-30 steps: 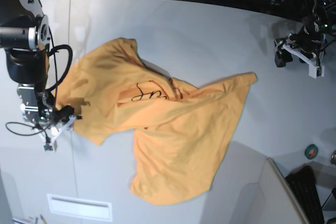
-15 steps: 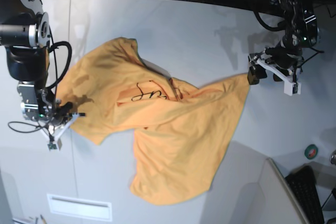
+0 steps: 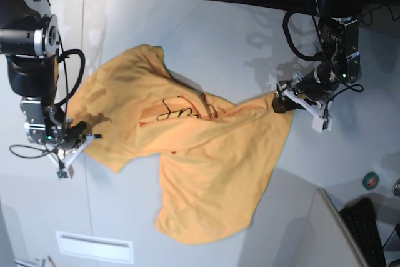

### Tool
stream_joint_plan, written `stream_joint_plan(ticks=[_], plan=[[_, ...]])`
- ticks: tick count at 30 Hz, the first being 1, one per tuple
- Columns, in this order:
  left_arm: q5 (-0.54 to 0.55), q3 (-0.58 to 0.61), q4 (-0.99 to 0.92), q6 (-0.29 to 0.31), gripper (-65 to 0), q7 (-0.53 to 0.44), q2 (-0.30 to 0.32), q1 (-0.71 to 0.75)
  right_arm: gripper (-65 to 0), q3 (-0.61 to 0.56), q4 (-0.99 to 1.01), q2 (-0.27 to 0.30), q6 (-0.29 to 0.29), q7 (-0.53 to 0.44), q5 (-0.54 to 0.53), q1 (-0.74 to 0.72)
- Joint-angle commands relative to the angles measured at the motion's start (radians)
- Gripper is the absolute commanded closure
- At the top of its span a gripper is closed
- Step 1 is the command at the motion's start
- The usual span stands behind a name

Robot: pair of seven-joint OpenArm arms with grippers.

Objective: Layout the t-shirt on the table in an organized manner, then fold the t-shirt properly
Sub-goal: 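Drag the shirt apart, then regrasp its edges with both grippers, then lift the shirt with both grippers and shake it out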

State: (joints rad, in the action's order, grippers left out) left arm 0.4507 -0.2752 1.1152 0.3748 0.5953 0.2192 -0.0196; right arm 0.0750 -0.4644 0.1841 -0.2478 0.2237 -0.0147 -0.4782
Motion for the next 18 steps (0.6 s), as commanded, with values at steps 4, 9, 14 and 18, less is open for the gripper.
stream_joint_plan(ticks=[4,9,14,18], plan=[[0.001,-0.008,0.006,0.003,-16.9,-0.001,0.012,-0.006,0.0,0.001,0.005,0.008,-0.009,0.059,0.019,0.0],[-0.005,-0.008,0.061,0.003,0.0,-0.001,0.016,0.025,0.0,0.007,-0.049,0.007,-0.009,0.073,0.019,0.039],[-0.007,-0.008,0.223,-0.05,0.0,0.001,0.018,0.088,0.0,0.007,-0.403,0.002,-0.009,0.19,0.017,0.201],[-0.007,-0.002,0.335,-0.086,0.0,0.045,0.019,0.083,0.0,0.009,-0.698,0.002,-0.009,0.277,0.017,0.287]])
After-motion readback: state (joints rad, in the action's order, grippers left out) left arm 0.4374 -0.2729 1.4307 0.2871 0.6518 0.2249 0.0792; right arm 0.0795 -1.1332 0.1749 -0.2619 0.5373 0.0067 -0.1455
